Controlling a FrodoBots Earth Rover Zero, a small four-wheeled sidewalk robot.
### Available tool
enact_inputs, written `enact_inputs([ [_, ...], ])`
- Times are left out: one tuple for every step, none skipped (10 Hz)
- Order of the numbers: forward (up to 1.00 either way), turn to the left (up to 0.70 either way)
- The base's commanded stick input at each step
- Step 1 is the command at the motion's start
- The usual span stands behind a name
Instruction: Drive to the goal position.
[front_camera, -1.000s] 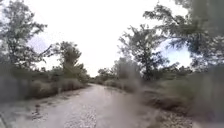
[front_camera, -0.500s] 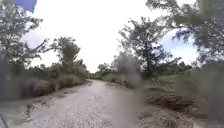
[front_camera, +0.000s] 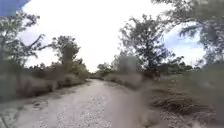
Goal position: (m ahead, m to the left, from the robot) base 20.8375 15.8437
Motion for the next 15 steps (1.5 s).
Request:
enact_inputs([
  [0.45,0.04],
  [0.45,0.0],
  [0.45,0.0],
  [0.45,0.0],
  [0.45,0.0],
  [0.45,0.0],
  [0.45,0.0],
  [0.45,0.0],
  [0.45,0.0],
  [0.45,0.0],
  [0.45,0.0],
  [0.45,0.0],
  [0.45,0.0],
  [0.45,0.0],
  [0.45,0.0],
])
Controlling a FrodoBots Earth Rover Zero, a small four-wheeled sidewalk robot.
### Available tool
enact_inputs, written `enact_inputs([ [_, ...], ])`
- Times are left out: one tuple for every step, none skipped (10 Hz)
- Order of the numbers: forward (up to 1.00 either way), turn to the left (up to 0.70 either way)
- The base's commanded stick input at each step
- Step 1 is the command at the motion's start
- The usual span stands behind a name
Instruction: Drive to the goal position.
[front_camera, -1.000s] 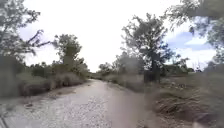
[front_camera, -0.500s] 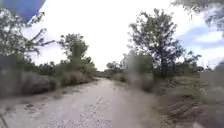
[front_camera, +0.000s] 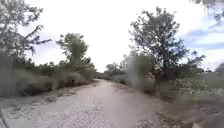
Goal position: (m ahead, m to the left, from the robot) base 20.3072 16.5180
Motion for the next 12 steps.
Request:
enact_inputs([
  [0.45,0.0],
  [0.45,0.0],
  [0.45,0.0],
  [0.45,0.0],
  [0.45,0.0],
  [0.45,0.0],
  [0.45,0.0],
  [0.45,0.0],
  [0.45,0.0],
  [0.45,0.0],
  [0.45,0.0],
  [0.45,0.0],
])
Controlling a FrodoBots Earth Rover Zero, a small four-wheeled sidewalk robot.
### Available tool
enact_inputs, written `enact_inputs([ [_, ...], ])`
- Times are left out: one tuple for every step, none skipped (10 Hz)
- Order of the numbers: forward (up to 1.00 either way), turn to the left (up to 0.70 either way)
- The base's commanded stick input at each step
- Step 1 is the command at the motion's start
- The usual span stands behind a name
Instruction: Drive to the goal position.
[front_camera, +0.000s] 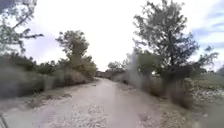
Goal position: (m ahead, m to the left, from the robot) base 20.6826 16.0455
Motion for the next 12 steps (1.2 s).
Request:
enact_inputs([
  [0.45,0.0],
  [0.45,0.0],
  [0.45,0.0],
  [0.45,0.0],
  [0.45,0.0],
  [0.45,0.0],
  [0.45,0.0],
  [0.45,0.0],
  [0.45,0.0],
  [0.45,0.0],
  [0.45,0.0],
  [0.45,0.0],
])
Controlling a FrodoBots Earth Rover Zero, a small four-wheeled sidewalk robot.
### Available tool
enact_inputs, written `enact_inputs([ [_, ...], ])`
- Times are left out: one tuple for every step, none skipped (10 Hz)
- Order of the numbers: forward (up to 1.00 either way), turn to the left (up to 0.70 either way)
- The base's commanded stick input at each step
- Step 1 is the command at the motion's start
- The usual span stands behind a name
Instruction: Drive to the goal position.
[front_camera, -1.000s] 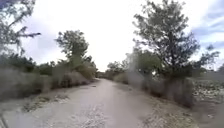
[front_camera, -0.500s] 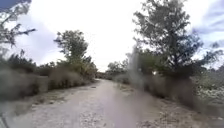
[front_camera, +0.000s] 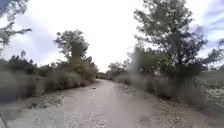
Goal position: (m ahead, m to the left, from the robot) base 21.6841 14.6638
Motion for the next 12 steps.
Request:
enact_inputs([
  [0.45,0.0],
  [0.45,0.0],
  [0.45,0.0],
  [0.45,0.0],
  [0.45,0.0],
  [0.45,0.0],
  [0.45,0.0],
  [0.45,0.0],
  [0.45,0.0],
  [0.45,0.0],
  [0.45,0.0],
  [0.45,0.0],
])
